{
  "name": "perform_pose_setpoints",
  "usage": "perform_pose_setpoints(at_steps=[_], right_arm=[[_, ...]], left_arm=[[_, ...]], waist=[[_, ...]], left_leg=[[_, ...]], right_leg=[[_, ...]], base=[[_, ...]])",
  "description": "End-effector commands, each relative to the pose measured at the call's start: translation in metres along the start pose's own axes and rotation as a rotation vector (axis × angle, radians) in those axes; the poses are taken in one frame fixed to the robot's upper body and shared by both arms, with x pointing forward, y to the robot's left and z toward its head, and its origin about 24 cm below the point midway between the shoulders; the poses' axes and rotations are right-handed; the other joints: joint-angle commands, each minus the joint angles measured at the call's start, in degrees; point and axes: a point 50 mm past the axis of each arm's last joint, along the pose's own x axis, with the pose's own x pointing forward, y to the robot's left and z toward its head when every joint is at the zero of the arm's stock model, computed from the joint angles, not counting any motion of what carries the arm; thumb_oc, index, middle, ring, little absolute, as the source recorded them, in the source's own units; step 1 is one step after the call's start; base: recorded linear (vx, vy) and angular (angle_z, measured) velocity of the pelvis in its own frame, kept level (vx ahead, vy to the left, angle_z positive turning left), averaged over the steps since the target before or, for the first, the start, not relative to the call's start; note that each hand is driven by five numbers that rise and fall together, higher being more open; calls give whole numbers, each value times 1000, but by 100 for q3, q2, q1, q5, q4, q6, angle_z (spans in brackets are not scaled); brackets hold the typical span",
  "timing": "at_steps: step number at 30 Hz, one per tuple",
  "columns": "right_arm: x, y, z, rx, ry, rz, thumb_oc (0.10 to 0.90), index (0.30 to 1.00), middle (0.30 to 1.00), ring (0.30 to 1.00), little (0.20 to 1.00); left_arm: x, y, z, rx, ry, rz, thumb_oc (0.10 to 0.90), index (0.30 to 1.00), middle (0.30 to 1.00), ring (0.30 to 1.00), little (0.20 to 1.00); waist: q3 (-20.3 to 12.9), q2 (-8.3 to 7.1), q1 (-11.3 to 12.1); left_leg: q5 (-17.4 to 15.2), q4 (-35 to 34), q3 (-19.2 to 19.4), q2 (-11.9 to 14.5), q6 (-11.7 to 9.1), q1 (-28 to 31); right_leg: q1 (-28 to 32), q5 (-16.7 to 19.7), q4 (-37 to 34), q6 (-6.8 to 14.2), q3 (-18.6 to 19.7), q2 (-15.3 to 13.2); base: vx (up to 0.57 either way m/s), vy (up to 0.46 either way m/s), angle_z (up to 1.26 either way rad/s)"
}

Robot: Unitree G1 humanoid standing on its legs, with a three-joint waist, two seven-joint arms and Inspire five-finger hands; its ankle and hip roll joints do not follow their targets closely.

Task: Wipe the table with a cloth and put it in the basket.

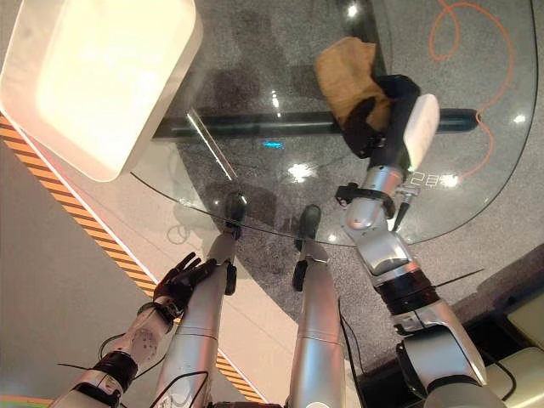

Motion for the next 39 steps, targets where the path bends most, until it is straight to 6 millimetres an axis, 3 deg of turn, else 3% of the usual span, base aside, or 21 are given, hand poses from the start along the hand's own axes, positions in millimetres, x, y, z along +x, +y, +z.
perform_pose_setpoints(at_steps=[1,11,17,25,39], right_arm=[[19,-47,10,8,-98,-279,100,300,300,300,200],[20,-78,0,113,-54,-646,100,300,300,300,200],[21,-81,6,125,-102,-668,100,300,300,300,200],[19,-66,23,169,-169,-525,100,300,300,300,200],[-4,-13,43,106,-269,2,100,300,300,300,200]], left_arm=[[-28,24,-56,-36,128,50,800,900,900,900,900],[-27,21,-53,-44,118,45,800,900,900,900,900],[-26,20,-52,-51,119,39,800,900,900,900,900],[-25,15,-53,-56,121,33,800,900,900,900,900],[-25,15,-55,-56,130,31,800,900,900,900,900]], waist=[[-120,151,53],[-120,220,5],[-120,258,1],[-120,266,10],[-120,253,66]], left_leg=[[-804,652,534,-165,242,-69],[-834,618,555,-174,237,-41],[-815,608,552,-176,234,-48],[-774,543,535,-190,221,-16],[-736,551,552,-211,204,-55]], right_leg=[[27,853,-945,173,-38,398],[71,873,-1043,182,9,393],[63,886,-1054,182,35,397],[107,876,-1101,171,21,393],[62,809,-1019,148,-57,366]], base=[[-9,-19,-6],[-4,0,-2],[-3,2,-2],[0,0,0],[0,0,0]])
